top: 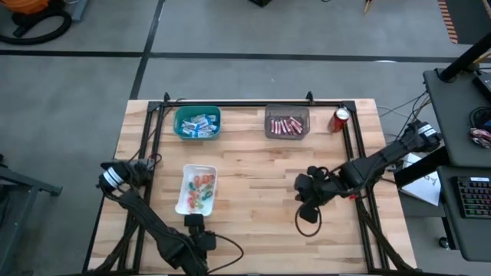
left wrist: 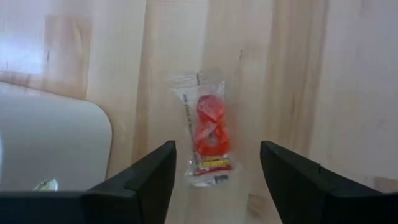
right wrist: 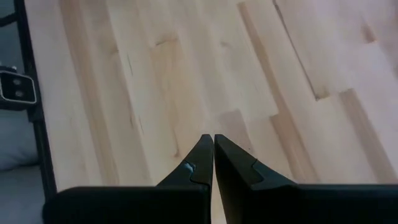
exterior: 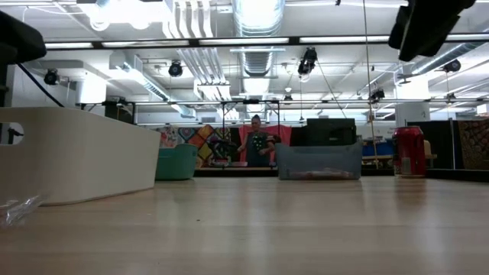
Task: Sort candy
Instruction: Put the orange gummy candy into the white bin
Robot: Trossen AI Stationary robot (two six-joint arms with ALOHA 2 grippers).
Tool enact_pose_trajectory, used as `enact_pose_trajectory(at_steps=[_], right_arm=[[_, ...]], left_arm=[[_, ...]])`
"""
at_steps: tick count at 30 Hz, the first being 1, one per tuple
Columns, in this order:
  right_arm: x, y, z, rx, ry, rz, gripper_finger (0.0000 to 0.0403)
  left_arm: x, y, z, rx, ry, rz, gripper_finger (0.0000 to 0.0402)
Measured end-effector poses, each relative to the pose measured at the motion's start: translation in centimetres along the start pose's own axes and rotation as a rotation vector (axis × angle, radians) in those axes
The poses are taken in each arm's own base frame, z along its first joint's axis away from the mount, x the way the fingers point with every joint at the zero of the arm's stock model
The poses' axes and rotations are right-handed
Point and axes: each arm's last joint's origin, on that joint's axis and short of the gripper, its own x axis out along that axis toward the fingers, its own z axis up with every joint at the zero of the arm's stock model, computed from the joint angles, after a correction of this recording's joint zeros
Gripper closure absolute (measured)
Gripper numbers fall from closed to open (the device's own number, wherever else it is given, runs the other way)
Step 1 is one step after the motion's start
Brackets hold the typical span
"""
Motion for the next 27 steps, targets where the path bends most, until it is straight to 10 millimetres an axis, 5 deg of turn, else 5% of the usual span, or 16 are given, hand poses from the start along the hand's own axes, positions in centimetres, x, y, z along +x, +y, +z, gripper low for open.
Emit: enact_pose_trajectory(at_steps=[14, 27], right_arm=[[0.5, 0.6, -1.3, 0.044, 0.002, -0.005, 0.0394], [0.5, 0.6, -1.3, 0.041, 0.000, -0.003, 0.0394]], left_arm=[[2.5, -0.5, -0.6, 0.040, 0.009, 0.058, 0.0199], [2.6, -0.5, -0.6, 0.039, 0.009, 0.055, 0.0317]])
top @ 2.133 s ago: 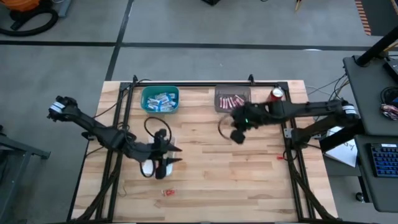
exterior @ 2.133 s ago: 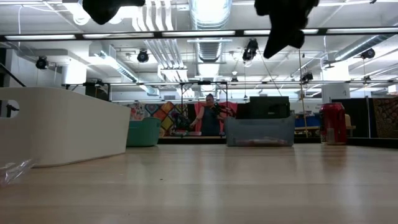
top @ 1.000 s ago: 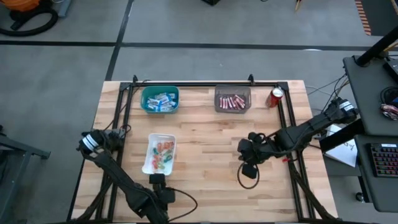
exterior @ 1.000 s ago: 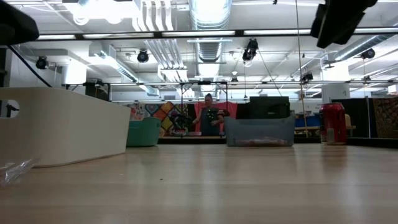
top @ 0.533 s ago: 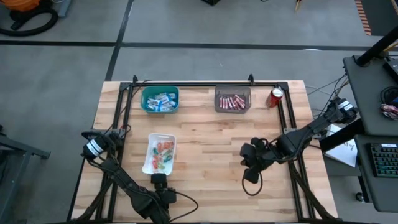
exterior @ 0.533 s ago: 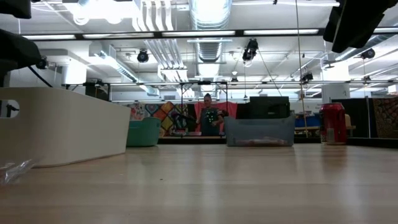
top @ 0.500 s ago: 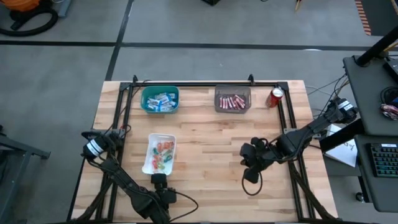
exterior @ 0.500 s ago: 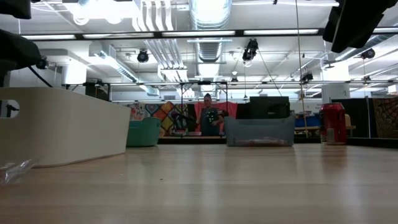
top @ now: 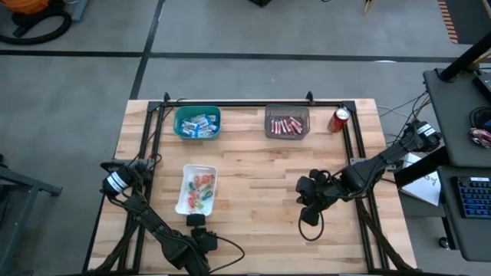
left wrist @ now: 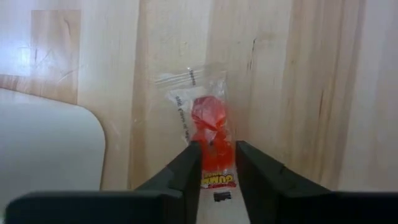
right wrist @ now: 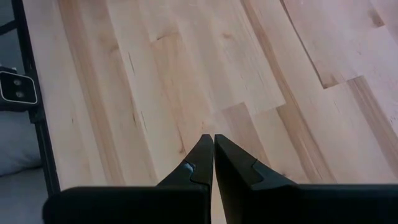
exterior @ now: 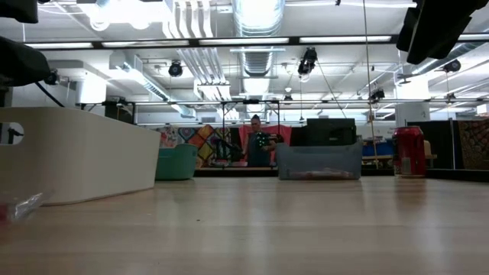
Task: Sort candy
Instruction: Put the orange gummy candy into the white bin
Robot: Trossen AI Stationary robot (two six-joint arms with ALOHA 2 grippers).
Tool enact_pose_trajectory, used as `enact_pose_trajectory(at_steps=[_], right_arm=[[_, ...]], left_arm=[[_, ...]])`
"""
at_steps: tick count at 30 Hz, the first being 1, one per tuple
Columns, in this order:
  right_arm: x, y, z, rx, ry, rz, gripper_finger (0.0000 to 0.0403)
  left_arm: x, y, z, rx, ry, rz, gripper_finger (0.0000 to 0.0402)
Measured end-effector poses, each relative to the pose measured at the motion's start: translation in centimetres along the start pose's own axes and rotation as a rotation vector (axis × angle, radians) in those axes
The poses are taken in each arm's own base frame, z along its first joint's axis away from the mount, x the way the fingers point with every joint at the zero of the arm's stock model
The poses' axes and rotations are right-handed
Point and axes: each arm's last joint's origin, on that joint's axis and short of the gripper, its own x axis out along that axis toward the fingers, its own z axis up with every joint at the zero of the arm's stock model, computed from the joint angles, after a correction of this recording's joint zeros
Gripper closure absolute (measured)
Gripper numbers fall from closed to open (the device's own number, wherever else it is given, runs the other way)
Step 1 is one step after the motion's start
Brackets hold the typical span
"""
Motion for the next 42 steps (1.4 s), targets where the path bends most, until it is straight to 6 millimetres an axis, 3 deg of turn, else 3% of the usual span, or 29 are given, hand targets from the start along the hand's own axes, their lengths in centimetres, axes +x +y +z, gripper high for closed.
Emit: enact_pose_trajectory(at_steps=[9, 14, 23, 27, 31, 37, 42], right_arm=[[0.0, 0.0, 0.0, -0.004, 0.001, 0.000, 0.0394], [0.0, 0.0, 0.0, -0.004, 0.001, 0.001, 0.0394], [0.0, 0.0, 0.0, -0.020, 0.007, 0.004, 0.0394], [0.0, 0.0, 0.0, -0.025, 0.011, 0.006, 0.0394], [0.0, 0.0, -0.1, -0.028, 0.014, 0.003, 0.0394], [0.0, 0.0, -0.1, -0.028, 0.014, 0.003, 0.0394], [0.0, 0.0, -0.1, -0.028, 0.014, 0.002, 0.0394]], left_arm=[[-0.2, -0.1, 0.2, -0.004, -0.006, -0.010, 0.0392], [-0.8, -0.3, 0.4, 0.001, 0.017, -0.039, 0.0397], [-7.1, 0.4, 2.9, 0.122, -0.021, -0.066, 0.0401], [-10.1, 2.2, 3.4, 0.180, -0.028, 0.024, 0.0401], [-11.4, 4.6, 3.6, 0.201, -0.010, 0.105, 0.0401], [-11.0, 8.0, 3.6, 0.249, 0.025, 0.139, 0.0402], [-9.6, 11.8, 2.2, 0.266, 0.047, 0.149, 0.0402]])
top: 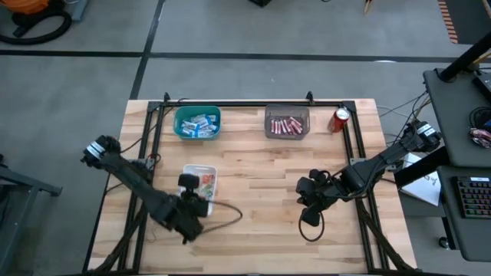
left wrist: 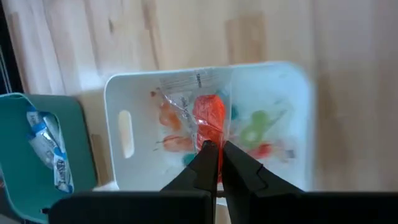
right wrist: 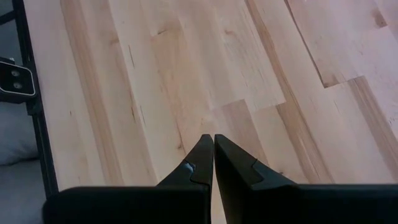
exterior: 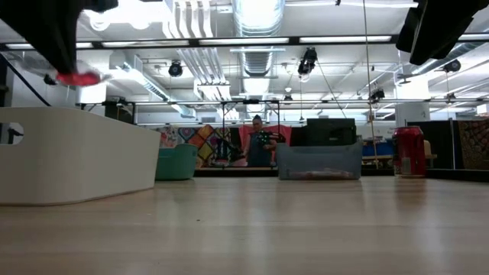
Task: Sort candy
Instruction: Put the orange gummy candy into the white bin
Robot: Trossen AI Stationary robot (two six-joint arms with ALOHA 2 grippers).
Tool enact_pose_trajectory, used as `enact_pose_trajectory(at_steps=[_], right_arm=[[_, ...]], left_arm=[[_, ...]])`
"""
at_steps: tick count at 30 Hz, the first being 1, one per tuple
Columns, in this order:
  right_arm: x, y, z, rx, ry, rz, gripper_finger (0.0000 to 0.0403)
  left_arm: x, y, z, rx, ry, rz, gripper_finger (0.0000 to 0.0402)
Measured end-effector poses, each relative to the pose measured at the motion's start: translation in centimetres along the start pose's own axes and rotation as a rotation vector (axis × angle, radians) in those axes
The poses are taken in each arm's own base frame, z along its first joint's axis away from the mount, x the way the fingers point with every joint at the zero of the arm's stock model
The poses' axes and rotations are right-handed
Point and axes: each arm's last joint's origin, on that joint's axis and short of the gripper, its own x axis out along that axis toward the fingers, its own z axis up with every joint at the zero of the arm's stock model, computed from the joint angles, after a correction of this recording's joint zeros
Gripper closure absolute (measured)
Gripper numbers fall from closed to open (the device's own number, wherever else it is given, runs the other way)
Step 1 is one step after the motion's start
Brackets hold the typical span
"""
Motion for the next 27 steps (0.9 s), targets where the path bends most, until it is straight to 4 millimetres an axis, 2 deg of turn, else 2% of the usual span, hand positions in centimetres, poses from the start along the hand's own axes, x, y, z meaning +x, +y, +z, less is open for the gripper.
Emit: enact_pose_trajectory(at_steps=[8, 14, 18, 27], right_arm=[[0.0, 0.0, 0.0, 0.000, 0.000, -0.001, 0.0394], [0.0, 0.0, 0.0, 0.000, 0.000, -0.002, 0.0394], [0.0, 0.0, 0.0, 0.000, -0.005, -0.007, 0.0394], [0.0, 0.0, 0.0, 0.002, -0.011, -0.003, 0.0394]], left_arm=[[5.2, 4.3, -3.8, -0.032, -0.025, -0.136, 0.0401], [8.1, 6.0, -5.2, -0.012, -0.028, -0.243, 0.0401], [9.0, 6.6, -5.6, 0.010, -0.001, -0.224, 0.0401], [9.6, 7.9, -5.4, 0.048, -0.002, -0.158, 0.0401]])
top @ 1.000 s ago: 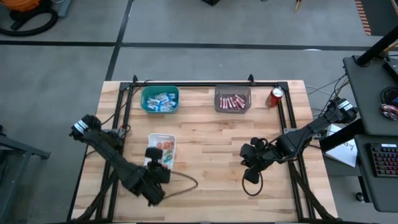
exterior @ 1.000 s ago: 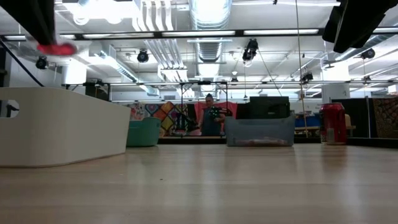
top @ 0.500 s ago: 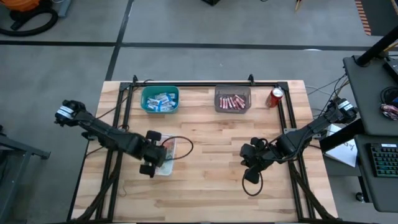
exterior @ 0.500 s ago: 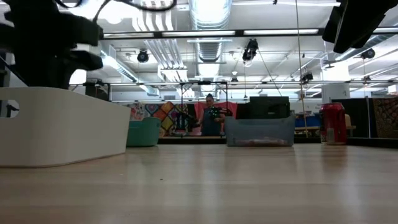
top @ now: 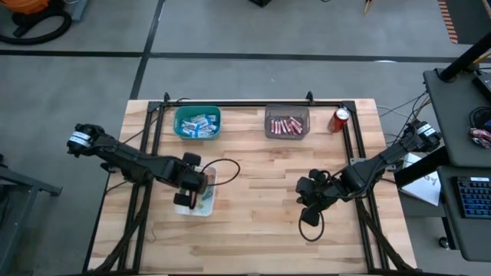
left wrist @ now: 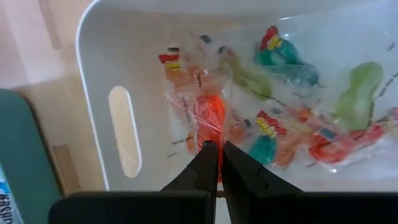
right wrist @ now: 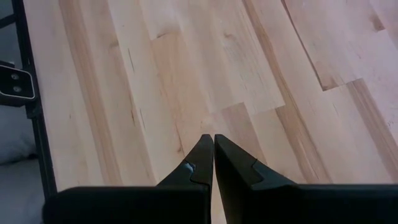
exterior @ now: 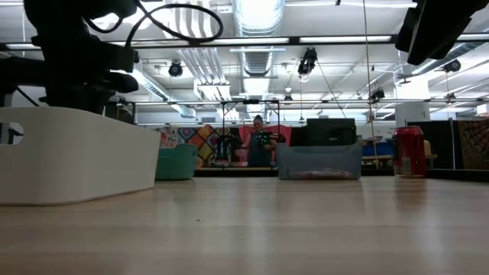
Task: Sort candy
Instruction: Put the orange gummy candy into the white bin
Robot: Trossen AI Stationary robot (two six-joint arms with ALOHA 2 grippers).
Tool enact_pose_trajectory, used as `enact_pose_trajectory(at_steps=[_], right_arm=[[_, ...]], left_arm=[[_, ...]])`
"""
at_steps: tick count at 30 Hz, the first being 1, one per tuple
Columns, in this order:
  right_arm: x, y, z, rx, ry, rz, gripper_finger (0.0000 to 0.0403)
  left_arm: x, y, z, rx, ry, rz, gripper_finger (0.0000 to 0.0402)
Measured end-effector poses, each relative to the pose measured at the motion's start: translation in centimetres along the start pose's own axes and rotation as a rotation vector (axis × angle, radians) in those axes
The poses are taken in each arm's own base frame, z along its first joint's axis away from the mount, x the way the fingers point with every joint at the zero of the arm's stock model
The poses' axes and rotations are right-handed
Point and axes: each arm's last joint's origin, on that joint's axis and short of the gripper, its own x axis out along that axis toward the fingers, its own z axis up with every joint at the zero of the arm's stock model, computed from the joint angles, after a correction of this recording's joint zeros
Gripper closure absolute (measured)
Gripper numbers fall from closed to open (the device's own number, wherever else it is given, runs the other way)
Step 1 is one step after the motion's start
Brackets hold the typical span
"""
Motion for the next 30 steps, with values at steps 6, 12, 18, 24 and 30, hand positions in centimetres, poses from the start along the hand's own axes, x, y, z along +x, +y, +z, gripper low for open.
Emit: enact_pose_trajectory(at_steps=[6, 12, 18, 24, 30], right_arm=[[0.0, 0.0, 0.0, 0.000, -0.004, -0.004, 0.0394], [0.0, -0.1, 0.0, 0.000, -0.016, -0.016, 0.0394], [0.0, -0.1, 0.0, 0.001, -0.018, -0.017, 0.0394], [0.0, 0.0, 0.1, 0.002, -0.021, -0.014, 0.0394], [0.0, 0.1, 0.2, 0.002, -0.030, -0.004, 0.0394]], left_arm=[[0.7, 1.0, -0.5, -0.002, 0.032, 0.051, 0.0401], [1.3, 1.1, -0.8, 0.003, 0.041, 0.050, 0.0401], [1.3, 1.1, -0.8, -0.002, 0.040, 0.048, 0.0401], [1.3, 1.1, -0.8, -0.007, 0.040, 0.049, 0.0401], [1.3, 1.1, -0.8, -0.027, 0.039, 0.048, 0.0401]])
